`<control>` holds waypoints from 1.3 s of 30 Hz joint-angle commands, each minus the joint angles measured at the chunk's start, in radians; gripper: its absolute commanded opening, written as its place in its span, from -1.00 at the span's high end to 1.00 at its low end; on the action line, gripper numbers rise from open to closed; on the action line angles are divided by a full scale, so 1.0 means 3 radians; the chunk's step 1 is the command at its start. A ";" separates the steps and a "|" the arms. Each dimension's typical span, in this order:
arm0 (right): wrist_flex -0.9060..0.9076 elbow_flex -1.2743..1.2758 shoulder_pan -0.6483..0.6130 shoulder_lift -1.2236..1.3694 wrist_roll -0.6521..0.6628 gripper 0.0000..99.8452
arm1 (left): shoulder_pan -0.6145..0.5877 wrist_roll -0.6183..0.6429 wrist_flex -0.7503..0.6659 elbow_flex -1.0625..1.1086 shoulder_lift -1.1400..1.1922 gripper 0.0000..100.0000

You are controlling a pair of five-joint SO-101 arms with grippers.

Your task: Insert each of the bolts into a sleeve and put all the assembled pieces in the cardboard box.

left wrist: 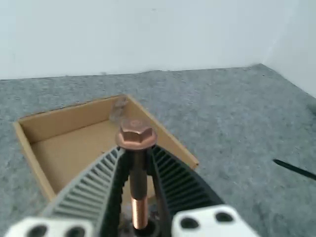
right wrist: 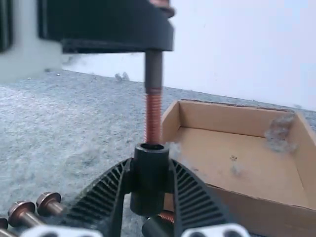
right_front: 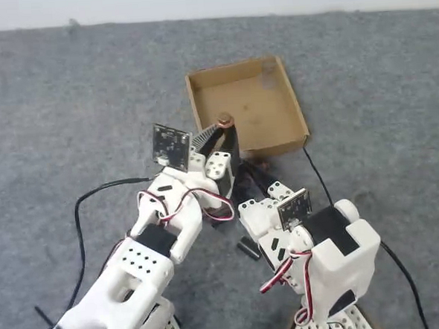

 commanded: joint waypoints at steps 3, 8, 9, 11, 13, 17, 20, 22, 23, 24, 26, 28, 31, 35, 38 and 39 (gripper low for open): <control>-0.0100 0.0072 -0.0018 -0.0110 -0.0015 0.99 | 0.0061 -0.0041 -0.0118 -0.0151 -0.0005 0.98; -0.0105 0.0072 -0.0013 -0.0110 -0.0015 0.99 | 0.0061 -0.0041 -0.0113 -0.0151 0.0000 0.98; -0.0110 0.0072 -0.0013 -0.0110 -0.0015 0.99 | 0.0061 -0.0041 -0.0107 -0.0146 0.0015 0.98; -0.0130 0.0072 -0.0008 -0.0110 -0.0015 0.99 | 0.0061 -0.0041 -0.0107 -0.0095 0.0015 0.98; -0.0130 0.0072 0.0033 -0.0110 -0.0015 0.99 | 0.0066 -0.0041 -0.0107 -0.0054 0.0005 0.98; -0.0130 0.0072 0.0064 -0.0110 -0.0015 0.99 | 0.0072 -0.0041 -0.0107 -0.0033 0.0026 0.98; -0.0130 0.0072 0.0074 -0.0110 -0.0015 0.99 | 0.0082 -0.0041 -0.0102 -0.0003 0.0026 0.98; -0.0136 0.0066 0.0074 -0.0110 -0.0015 0.99 | 0.0087 -0.0041 0.0015 -0.0018 0.0026 0.98; -0.0136 0.0066 0.0074 -0.0110 -0.0015 0.99 | 0.0087 -0.0041 0.0097 -0.0028 0.0020 0.98; -0.0136 0.0066 0.0079 -0.0110 -0.0015 0.99 | 0.0087 -0.0041 0.0164 -0.0033 0.0010 0.98; -0.0136 0.0066 0.0079 -0.0110 -0.0015 0.99 | 0.0087 -0.0041 0.0230 -0.0033 0.0020 0.98; -0.0136 0.0066 0.0079 -0.0110 -0.0015 0.99 | 0.0066 -0.0041 0.0240 -0.0028 0.0020 0.98; -0.0136 0.0066 0.0084 -0.0110 -0.0015 0.99 | 0.0061 -0.0041 0.0240 -0.0008 0.0026 0.98; -0.0141 0.0061 0.0171 -0.0110 -0.0015 0.99 | 0.0056 -0.0041 0.0343 0.0033 0.0020 0.98; -0.0233 0.0036 0.0253 -0.0110 -0.0015 0.99 | 0.0056 -0.0041 0.0404 0.0074 0.0026 0.98; -0.0243 0.0031 0.0258 -0.0110 -0.0015 0.99 | 0.0061 -0.0041 0.0404 0.0074 0.0026 0.98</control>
